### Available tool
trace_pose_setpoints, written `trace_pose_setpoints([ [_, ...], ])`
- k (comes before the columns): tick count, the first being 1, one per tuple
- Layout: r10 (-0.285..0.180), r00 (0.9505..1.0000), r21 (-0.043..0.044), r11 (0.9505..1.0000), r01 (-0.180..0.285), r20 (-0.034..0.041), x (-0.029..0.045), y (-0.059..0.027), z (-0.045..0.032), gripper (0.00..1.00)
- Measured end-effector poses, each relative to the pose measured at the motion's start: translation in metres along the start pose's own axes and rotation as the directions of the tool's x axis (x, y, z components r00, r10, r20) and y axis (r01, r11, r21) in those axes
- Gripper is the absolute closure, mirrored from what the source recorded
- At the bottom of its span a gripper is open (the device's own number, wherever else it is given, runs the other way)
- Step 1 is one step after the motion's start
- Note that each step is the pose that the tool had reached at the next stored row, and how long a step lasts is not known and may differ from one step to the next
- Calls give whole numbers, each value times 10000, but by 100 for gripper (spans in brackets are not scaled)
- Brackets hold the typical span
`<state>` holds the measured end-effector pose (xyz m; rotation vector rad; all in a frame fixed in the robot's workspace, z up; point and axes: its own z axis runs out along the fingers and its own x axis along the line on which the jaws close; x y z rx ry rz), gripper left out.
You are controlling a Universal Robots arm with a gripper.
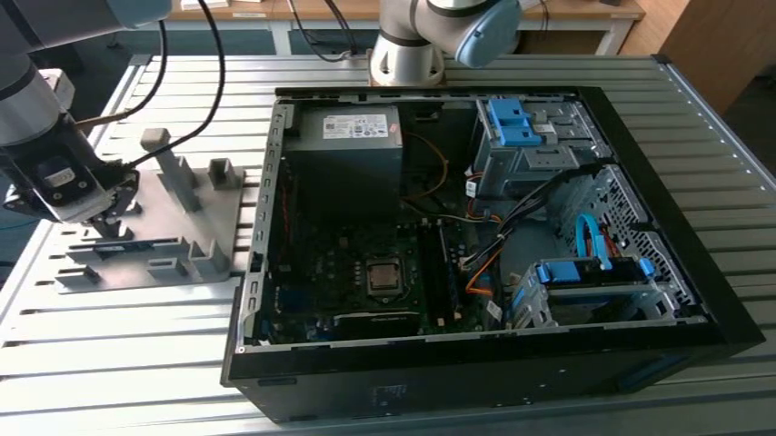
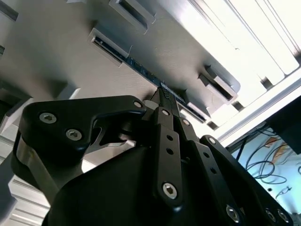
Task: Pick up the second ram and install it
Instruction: 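Pick up the second ram and move it above second insertion slot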
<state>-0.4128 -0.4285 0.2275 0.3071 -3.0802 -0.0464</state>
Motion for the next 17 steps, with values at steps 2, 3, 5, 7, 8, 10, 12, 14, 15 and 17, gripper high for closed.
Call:
trace_pose_setpoints([
  [2,-207,9998,9,9998,207,-8,0,0,0,90],
  [3,-309,9995,13,9995,309,-11,0,0,0,90],
  [5,-518,9987,22,9987,518,-18,0,0,0,90],
  [7,-719,9974,30,9974,719,-26,0,0,0,90],
  [8,-818,9966,34,9966,818,-30,0,0,0,90],
  [10,-1034,9946,42,9946,1034,-38,0,0,0,90],
  [12,-1287,9917,52,9917,1287,-48,0,0,0,90],
  [14,-1554,9878,62,9878,1555,-59,0,0,0,90],
  [15,-1690,9856,67,9856,1690,-65,0,0,0,90],
  [17,-1934,9811,76,9811,1935,-75,0,0,0,90],
])
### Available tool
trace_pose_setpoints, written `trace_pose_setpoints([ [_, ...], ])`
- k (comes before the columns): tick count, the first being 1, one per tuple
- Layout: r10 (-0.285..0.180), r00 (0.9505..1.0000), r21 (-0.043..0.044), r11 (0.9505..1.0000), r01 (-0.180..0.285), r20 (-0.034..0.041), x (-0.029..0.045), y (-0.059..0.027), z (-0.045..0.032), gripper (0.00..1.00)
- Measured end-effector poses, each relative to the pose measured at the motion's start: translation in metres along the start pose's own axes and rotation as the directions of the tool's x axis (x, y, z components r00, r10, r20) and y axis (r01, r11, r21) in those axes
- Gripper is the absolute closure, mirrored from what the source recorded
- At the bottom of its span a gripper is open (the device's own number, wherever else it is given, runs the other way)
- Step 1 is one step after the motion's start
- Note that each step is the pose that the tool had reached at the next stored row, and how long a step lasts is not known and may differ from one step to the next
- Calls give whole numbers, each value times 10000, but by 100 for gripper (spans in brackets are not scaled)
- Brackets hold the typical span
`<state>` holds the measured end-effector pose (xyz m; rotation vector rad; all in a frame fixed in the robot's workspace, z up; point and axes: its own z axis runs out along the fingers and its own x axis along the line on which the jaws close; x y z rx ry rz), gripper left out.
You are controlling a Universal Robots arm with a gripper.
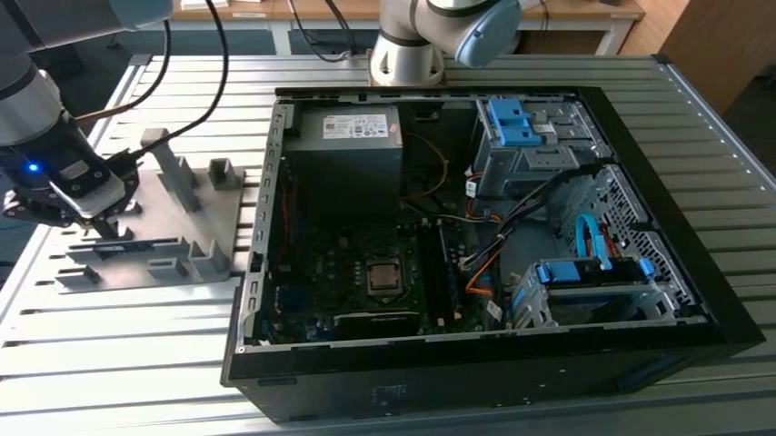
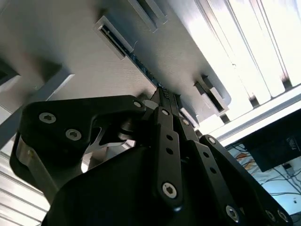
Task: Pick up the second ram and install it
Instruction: 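Pick up the second ram and move it above second insertion slot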
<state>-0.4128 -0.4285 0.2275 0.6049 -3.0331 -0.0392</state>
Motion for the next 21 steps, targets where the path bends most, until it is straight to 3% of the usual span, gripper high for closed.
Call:
trace_pose_setpoints([
  [10,-1041,9946,43,9946,1041,-38,0,0,0,90],
  [21,-2049,9787,80,9787,2050,-80,0,0,0,90],
])
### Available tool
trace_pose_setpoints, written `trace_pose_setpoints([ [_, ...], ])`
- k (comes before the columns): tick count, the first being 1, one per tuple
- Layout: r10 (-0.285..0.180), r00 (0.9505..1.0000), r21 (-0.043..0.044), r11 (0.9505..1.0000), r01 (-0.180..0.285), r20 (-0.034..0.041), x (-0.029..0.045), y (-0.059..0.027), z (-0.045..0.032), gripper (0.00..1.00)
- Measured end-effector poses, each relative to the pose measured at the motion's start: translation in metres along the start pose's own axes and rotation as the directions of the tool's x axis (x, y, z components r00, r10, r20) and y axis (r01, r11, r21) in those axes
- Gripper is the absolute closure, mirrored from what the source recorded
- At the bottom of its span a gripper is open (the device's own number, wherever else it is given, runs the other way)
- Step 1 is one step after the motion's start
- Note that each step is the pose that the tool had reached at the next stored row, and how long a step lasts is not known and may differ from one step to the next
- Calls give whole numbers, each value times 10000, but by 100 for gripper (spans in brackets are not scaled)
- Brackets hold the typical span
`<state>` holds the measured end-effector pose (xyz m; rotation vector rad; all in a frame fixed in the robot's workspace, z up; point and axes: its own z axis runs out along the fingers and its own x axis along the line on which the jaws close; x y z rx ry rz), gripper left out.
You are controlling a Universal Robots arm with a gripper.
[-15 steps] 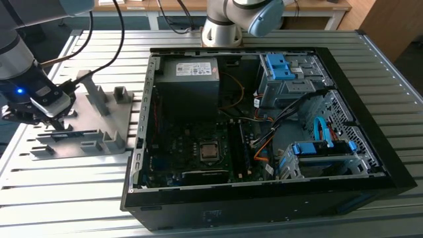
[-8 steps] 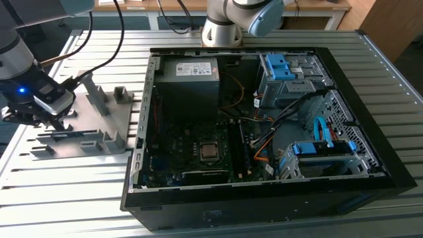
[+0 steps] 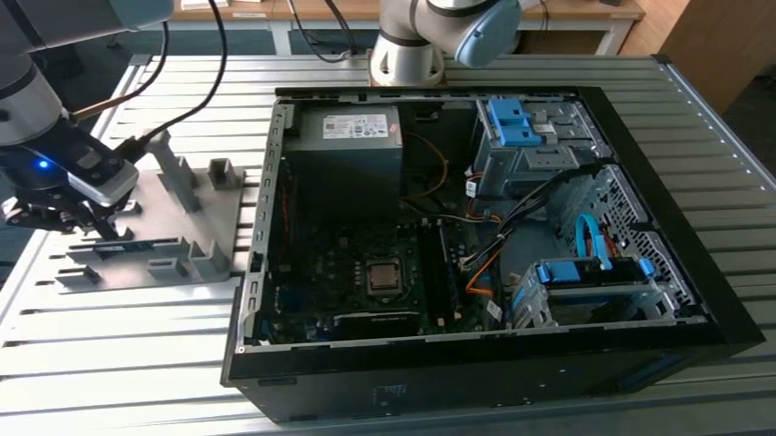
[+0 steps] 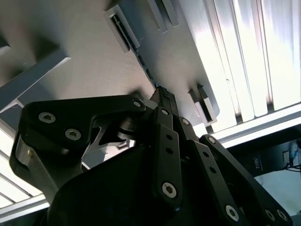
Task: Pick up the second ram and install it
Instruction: 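Pick up the second ram and move it above second insertion slot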
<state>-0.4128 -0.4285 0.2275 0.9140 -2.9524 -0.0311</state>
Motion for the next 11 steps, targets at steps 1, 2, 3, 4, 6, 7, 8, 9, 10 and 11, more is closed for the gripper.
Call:
trace_pose_setpoints([
  [1,-89,10000,4,10000,89,-3,0,0,0,90],
  [2,-175,9998,7,9998,175,-6,0,0,0,90],
  [3,-269,9996,11,9996,269,-9,0,0,0,90],
  [4,-355,9994,14,9994,355,-12,0,0,0,90],
  [6,-522,9986,22,9986,522,-18,0,0,0,90],
  [7,-605,9982,25,9982,605,-22,0,0,0,90],
  [8,-689,9976,28,9976,689,-24,0,0,0,90],
  [9,-771,9970,32,9970,771,-27,0,0,0,90],
  [10,-858,9963,35,9963,858,-31,0,0,0,90],
  [11,-941,9956,38,9956,941,-34,0,0,0,90],
])
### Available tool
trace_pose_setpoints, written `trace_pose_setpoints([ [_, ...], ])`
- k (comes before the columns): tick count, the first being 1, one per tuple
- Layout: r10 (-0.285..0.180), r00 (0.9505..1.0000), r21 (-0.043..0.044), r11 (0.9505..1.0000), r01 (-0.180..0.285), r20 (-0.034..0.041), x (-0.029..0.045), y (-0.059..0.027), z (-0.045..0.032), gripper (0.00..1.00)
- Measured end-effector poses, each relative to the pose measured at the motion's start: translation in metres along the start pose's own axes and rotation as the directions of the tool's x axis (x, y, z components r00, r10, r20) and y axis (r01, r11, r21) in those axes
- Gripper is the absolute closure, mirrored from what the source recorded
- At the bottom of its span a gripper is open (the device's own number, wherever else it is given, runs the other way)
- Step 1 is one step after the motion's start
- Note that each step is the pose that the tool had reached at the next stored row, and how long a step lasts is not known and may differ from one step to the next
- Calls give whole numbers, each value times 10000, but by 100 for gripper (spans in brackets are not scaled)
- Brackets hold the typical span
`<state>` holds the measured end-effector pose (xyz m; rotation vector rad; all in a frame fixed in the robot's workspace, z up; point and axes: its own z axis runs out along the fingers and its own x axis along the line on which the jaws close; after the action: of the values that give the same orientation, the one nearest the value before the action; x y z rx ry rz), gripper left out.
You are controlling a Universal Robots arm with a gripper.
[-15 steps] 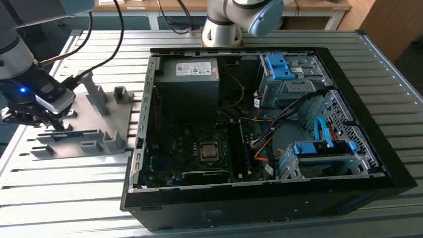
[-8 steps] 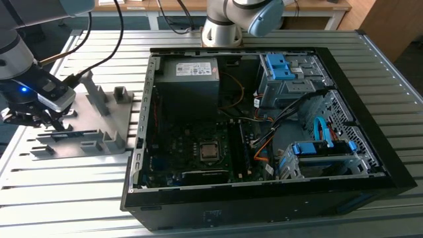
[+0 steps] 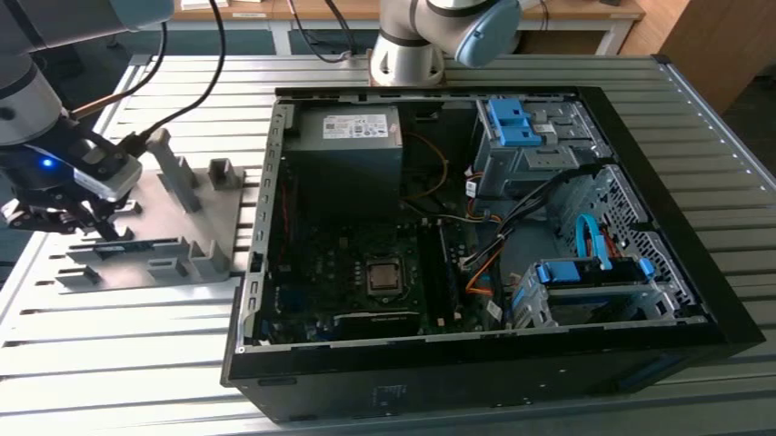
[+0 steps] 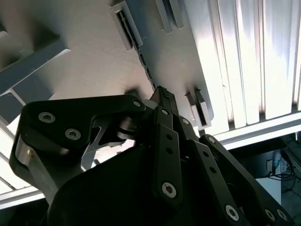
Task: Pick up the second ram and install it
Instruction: 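Pick up the second ram and move it above second insertion slot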
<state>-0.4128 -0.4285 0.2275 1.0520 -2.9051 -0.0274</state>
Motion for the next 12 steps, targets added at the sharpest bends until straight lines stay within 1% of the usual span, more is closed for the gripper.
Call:
trace_pose_setpoints([
  [6,-500,9987,21,9987,500,-18,0,0,0,90],
  [12,-968,9953,40,9953,969,-35,0,0,0,90],
])
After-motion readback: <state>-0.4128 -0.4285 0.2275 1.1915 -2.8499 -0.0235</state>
